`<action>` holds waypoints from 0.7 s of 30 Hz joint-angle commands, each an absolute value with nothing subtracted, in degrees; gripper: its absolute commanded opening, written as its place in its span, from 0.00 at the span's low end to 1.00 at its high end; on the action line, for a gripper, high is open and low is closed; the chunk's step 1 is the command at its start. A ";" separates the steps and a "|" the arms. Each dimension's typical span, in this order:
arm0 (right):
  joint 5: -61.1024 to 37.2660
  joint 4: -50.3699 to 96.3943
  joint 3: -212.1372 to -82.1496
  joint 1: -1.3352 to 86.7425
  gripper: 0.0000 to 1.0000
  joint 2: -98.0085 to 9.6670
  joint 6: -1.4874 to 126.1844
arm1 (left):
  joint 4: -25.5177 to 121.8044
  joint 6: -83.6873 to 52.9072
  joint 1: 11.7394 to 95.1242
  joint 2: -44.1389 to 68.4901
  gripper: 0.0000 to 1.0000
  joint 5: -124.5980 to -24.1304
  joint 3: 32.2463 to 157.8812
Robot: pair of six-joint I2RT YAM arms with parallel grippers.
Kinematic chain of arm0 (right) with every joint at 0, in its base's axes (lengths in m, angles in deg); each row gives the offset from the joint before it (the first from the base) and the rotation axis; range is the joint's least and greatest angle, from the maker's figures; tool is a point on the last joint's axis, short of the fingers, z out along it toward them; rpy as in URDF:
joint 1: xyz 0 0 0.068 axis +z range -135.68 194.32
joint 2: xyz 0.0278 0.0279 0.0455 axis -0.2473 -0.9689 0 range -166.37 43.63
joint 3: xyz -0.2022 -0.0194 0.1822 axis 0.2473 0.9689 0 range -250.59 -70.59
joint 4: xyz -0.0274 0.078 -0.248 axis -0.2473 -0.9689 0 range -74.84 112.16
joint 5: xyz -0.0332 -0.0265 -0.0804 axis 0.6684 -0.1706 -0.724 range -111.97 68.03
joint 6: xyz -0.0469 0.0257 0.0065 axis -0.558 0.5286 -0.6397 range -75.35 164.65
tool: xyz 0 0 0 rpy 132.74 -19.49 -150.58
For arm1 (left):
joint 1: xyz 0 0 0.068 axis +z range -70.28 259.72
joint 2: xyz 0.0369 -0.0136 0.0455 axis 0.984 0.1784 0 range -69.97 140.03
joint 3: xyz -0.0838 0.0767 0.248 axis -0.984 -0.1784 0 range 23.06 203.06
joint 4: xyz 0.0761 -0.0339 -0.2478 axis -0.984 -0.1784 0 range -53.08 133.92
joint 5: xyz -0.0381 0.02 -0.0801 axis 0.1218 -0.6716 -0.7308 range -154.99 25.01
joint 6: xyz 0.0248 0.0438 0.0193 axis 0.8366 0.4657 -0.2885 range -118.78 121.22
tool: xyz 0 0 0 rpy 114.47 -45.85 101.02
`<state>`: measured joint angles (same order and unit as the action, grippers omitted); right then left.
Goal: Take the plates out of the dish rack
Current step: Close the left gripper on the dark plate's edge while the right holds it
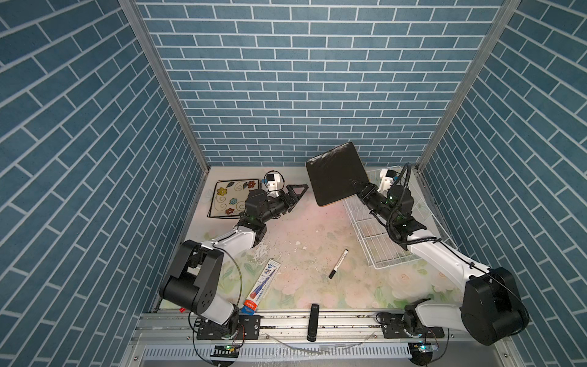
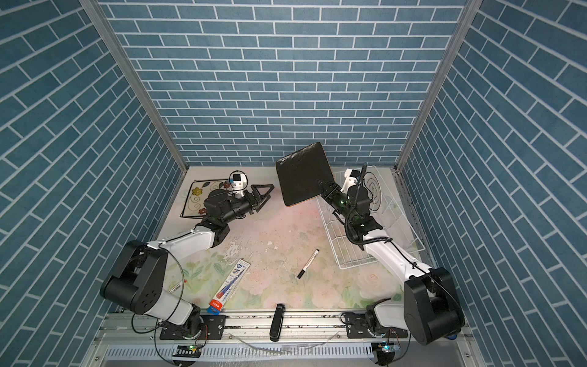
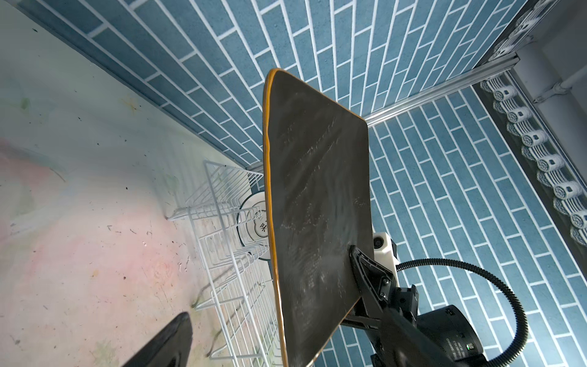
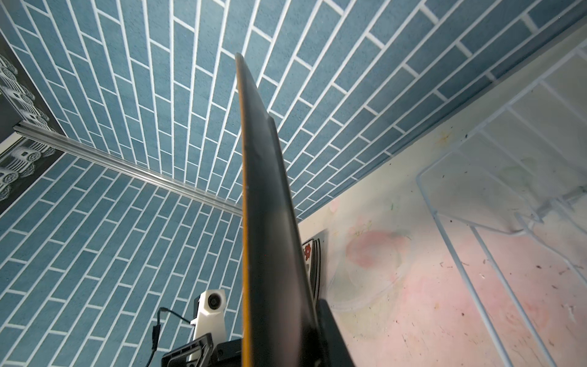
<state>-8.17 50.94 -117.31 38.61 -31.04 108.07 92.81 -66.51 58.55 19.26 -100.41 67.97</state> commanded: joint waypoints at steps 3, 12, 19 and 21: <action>-6.51 67.81 -116.58 40.30 0.00 -29.04 114.67 | 100.99 -68.75 58.80 21.23 0.92 -101.57 67.88; -3.29 70.47 -116.31 41.60 0.00 -30.64 117.34 | 101.90 -69.42 58.85 22.30 0.87 -101.95 68.45; -1.68 76.40 -115.11 42.18 0.00 -33.68 121.35 | 106.13 -72.38 58.80 23.67 0.81 -102.35 68.17; -1.08 76.80 -114.96 42.35 0.00 -34.06 121.72 | 107.28 -73.12 58.84 24.11 0.79 -102.35 67.98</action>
